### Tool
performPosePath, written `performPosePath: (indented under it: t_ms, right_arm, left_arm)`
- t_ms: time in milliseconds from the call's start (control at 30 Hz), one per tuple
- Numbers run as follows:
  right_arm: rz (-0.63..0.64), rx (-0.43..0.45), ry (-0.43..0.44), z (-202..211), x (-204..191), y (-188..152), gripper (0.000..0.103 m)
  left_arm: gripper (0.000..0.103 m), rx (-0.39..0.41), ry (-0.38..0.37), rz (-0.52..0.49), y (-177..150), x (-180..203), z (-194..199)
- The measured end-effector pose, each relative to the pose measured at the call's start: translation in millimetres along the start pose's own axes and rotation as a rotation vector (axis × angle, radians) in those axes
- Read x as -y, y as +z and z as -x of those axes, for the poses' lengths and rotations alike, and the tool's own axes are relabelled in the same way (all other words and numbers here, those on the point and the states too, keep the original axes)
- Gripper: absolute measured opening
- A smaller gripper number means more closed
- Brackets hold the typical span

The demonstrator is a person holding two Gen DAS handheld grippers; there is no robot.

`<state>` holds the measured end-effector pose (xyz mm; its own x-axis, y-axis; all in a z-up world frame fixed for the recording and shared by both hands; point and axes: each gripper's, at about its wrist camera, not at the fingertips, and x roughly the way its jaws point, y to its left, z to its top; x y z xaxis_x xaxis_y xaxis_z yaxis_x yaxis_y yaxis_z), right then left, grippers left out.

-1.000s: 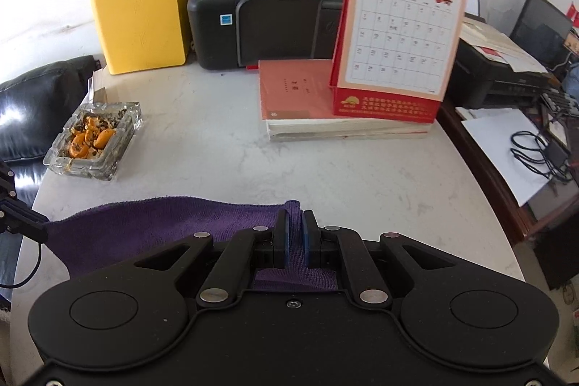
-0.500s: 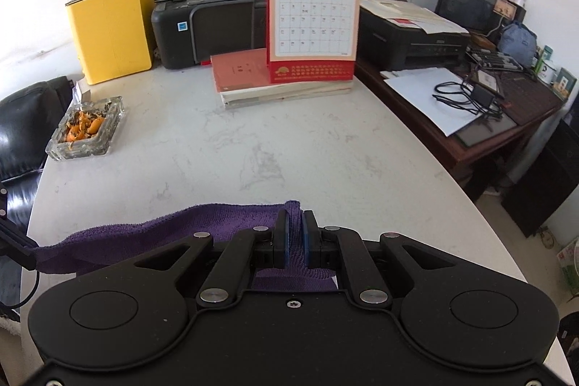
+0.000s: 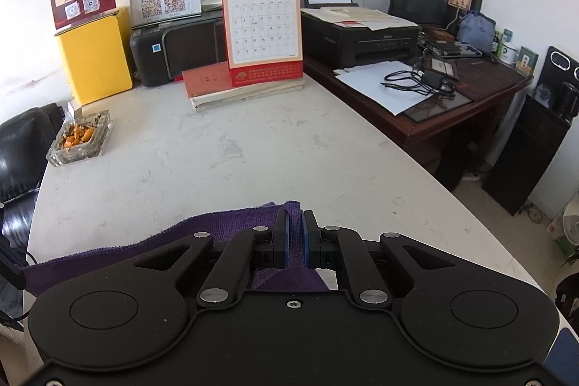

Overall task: Fold towel
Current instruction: 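Lift the towel edge with the right tool and fold it over while the left tool holds, then lower the folded edge onto the towel and open both tools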

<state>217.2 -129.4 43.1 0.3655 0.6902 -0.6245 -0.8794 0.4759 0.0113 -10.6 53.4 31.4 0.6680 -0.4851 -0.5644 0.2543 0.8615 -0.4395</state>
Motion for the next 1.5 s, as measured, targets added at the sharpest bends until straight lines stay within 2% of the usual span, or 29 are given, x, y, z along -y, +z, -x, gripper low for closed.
performPosePath:
  t_ms: [500,833,1167,1500]
  right_arm:
    - [-0.085,0.081,-0.012,56,41,-51,0.006]
    - [-0.133,0.110,-0.013,81,60,-83,0.006]
    - [-0.196,0.104,-0.023,97,77,-121,0.006]
    - [-0.244,0.051,-0.047,100,86,-166,0.006]
  left_arm:
    - [0.003,-0.092,-0.091,-0.101,10,56,-38]
    - [0.003,-0.201,-0.186,-0.152,12,75,-77]
    - [0.003,-0.310,-0.283,-0.202,15,93,-116]
    - [0.003,-0.484,-0.401,-0.251,4,104,-164]
